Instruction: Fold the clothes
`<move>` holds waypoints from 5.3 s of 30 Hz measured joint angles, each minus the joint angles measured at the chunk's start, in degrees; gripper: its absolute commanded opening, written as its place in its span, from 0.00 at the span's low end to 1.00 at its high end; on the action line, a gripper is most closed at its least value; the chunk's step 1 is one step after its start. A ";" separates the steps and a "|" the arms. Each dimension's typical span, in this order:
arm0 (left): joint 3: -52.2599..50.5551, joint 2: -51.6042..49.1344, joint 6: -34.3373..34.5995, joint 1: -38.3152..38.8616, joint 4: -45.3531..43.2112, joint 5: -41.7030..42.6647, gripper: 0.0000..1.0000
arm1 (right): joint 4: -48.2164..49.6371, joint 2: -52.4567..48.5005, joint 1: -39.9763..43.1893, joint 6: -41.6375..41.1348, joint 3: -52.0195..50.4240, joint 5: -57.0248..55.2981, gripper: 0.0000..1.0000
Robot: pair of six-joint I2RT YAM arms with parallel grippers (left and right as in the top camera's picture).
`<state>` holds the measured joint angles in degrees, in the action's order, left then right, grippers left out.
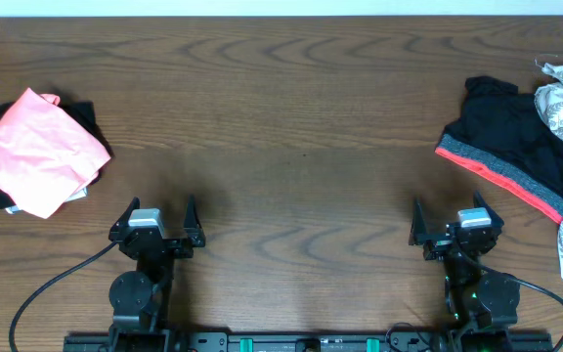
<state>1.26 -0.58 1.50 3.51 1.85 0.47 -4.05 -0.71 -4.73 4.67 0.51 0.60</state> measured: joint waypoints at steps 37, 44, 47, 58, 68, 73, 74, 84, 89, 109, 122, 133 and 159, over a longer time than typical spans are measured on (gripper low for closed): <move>30.84 -30.73 4.50 0.00 22.73 2.78 0.98 | -28.17 -29.44 0.02 -7.80 31.56 -0.26 0.99; 49.53 -51.15 4.52 0.00 44.96 3.32 0.98 | -44.19 -60.87 0.07 -8.04 56.41 -1.07 0.99; 52.24 -57.40 4.52 0.00 48.15 4.31 0.98 | -44.04 -71.56 0.07 -7.52 63.58 -1.36 0.28; 52.46 -66.29 4.52 0.00 49.33 7.32 0.97 | -29.00 -95.06 6.32 -12.48 65.79 -7.61 0.01; 52.46 -66.29 4.55 0.00 49.31 7.98 0.96 | -19.65 -106.27 11.82 -12.74 65.81 -8.83 0.01; 52.46 -66.29 4.55 0.00 49.31 8.15 0.96 | -18.53 -110.79 11.89 -12.50 65.81 -9.73 0.01; 52.46 -66.29 4.55 0.00 49.31 8.15 0.96 | -18.34 -111.25 11.85 -12.41 66.14 -10.05 0.01; 52.46 -66.29 4.55 0.00 49.22 8.15 0.96 | -15.82 -113.87 11.69 -11.65 68.70 -5.09 0.01; 52.46 -66.29 4.55 0.00 49.18 8.15 0.96 | -14.62 -114.25 8.76 -11.61 68.89 0.96 0.01; 52.46 -66.29 4.55 0.00 48.87 8.15 0.97 | 4.76 -118.20 -16.59 -19.21 67.14 22.95 0.01; 52.46 -66.29 4.55 0.00 48.68 8.15 0.97 | -4.07 -115.14 -13.29 -21.79 66.86 27.58 0.05; 52.46 -66.29 4.57 0.00 47.56 8.17 0.97 | -26.21 -95.32 1.25 -12.04 67.47 3.61 0.25; 52.46 -66.29 4.57 0.00 47.25 8.17 0.97 | -31.36 -100.17 16.96 -13.68 67.30 -16.81 0.01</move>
<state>53.71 -66.87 6.07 3.51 49.10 8.64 -35.42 -100.88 12.23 -9.02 67.81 -16.21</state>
